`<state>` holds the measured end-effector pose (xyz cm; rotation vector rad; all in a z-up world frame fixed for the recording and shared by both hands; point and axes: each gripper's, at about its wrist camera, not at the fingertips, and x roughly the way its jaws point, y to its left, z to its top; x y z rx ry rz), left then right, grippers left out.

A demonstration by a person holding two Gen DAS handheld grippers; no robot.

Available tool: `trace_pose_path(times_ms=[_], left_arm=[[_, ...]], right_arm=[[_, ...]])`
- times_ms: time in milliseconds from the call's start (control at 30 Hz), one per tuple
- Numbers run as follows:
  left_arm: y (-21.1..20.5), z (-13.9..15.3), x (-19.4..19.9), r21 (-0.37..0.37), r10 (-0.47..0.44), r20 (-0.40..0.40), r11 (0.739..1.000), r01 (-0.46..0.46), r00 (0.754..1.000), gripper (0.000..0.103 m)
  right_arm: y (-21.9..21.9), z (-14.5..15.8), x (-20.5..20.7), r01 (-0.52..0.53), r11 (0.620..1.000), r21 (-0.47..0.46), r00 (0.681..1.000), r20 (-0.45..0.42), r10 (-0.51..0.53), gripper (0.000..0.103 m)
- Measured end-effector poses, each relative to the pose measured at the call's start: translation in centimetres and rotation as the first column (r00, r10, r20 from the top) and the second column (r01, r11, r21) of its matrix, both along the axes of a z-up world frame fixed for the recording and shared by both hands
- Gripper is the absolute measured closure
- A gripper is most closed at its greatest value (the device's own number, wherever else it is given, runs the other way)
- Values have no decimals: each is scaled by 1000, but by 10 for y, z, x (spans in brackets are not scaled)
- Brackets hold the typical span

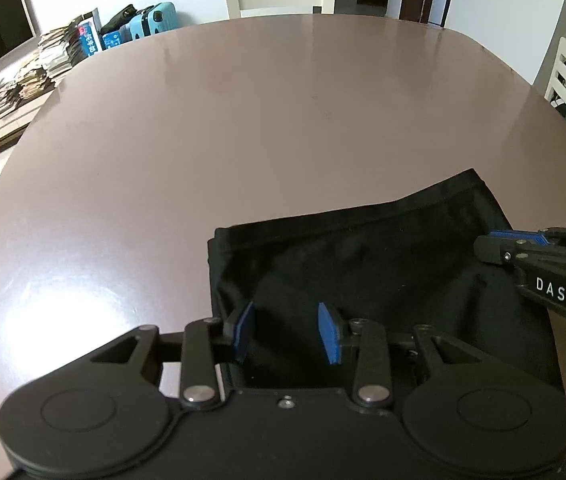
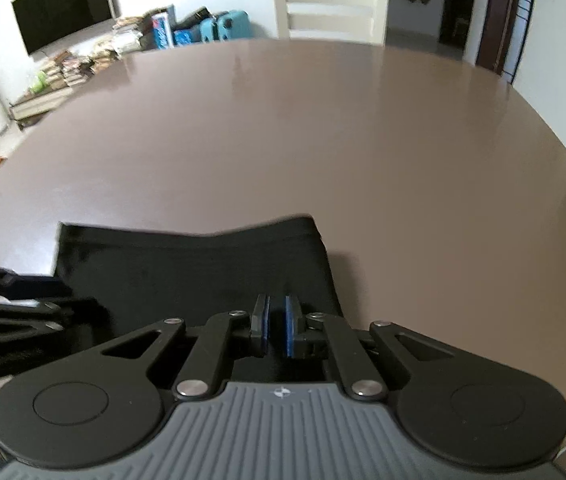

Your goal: Fold clothes

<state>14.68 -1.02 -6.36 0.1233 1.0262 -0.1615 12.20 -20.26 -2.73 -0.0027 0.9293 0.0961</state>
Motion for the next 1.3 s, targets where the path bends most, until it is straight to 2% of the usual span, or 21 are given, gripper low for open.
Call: trace_pose_path(times_ms=[167, 233, 300, 367, 400, 433, 467, 500, 533, 633, 700, 733, 833, 967, 1033, 1133, 1200, 1267, 1300], left_arm=[[2, -2, 4, 4, 4, 4, 1000, -4, 1000, 64], [4, -3, 7, -2, 15, 3, 1000, -15, 1000, 59], [7, -2, 8, -6, 24, 4, 1000, -24, 1000, 60], [9, 5, 6, -2, 32, 27, 999, -32, 999, 59], [11, 8, 5, 0, 36, 38, 999, -36, 999, 57], [12, 10, 5, 1, 39, 44, 999, -40, 998, 54], [12, 8, 9, 2, 42, 39, 999, -42, 998, 52], [12, 6, 12, 2, 44, 34, 999, -44, 998, 48], [12, 4, 15, 4, 44, 30, 999, -45, 999, 45], [8, -4, 20, 24, 27, 34, 999, -28, 999, 39], [5, -5, 20, 29, 12, 50, 999, -14, 999, 40], [3, -6, 21, 29, 8, 55, 1000, -10, 998, 41], [0, -8, 24, 16, 12, 67, 1000, -13, 998, 43], [-3, -11, 28, 12, 22, 72, 1000, -23, 997, 41], [-3, -11, 31, 17, 26, 78, 999, -28, 997, 35], [-3, -6, 33, 29, 24, 84, 999, -27, 996, 37], [0, 5, 28, 26, 35, 109, 999, -38, 993, 37], [5, 23, 15, 7, 50, 137, 999, -51, 989, 34], [6, 29, 6, -2, 50, 136, 999, -50, 989, 32]], right_arm=[[-3, -1, 8, 18, 1000, 6, 1000, -18, -18, 98], [-2, -1, 10, 14, 1000, -3, 1000, -17, -14, 98], [-1, 0, 11, 12, 1000, -12, 1000, -20, -12, 98], [-4, 7, 10, 32, 999, 19, 999, -12, -32, 97], [-7, 14, 6, 34, 998, 52, 999, 30, -36, 93], [-9, 18, 5, 39, 997, 61, 997, 62, -42, 83], [-11, 22, 4, 45, 997, 66, 994, 94, -51, 63], [-14, 24, 7, 60, 997, 57, 990, 124, -67, 55], [-15, 23, 7, 62, 996, 56, 990, 125, -69, 52], [-19, 14, 19, 71, 996, 56, 993, 88, -76, 55], [-20, 2, 27, 54, 996, 64, 998, 25, -56, 68], [-20, -1, 27, 53, 997, 65, 998, 18, -54, 78], [-14, -6, 29, 54, 996, 64, 998, 32, -56, 84], [-7, -7, 40, 51, 997, 51, 998, 36, -53, 84], [-4, -8, 45, 44, 998, 48, 998, 36, -46, 84], [-1, -5, 47, 31, 999, 44, 999, 31, -33, 83], [-5, 12, 38, 78, 994, 77, 995, 62, -83, 82], [-10, 24, 26, 105, 991, 79, 990, 84, -111, 69], [-11, 34, 14, 131, 989, 69, 987, 87, -137, 67]])
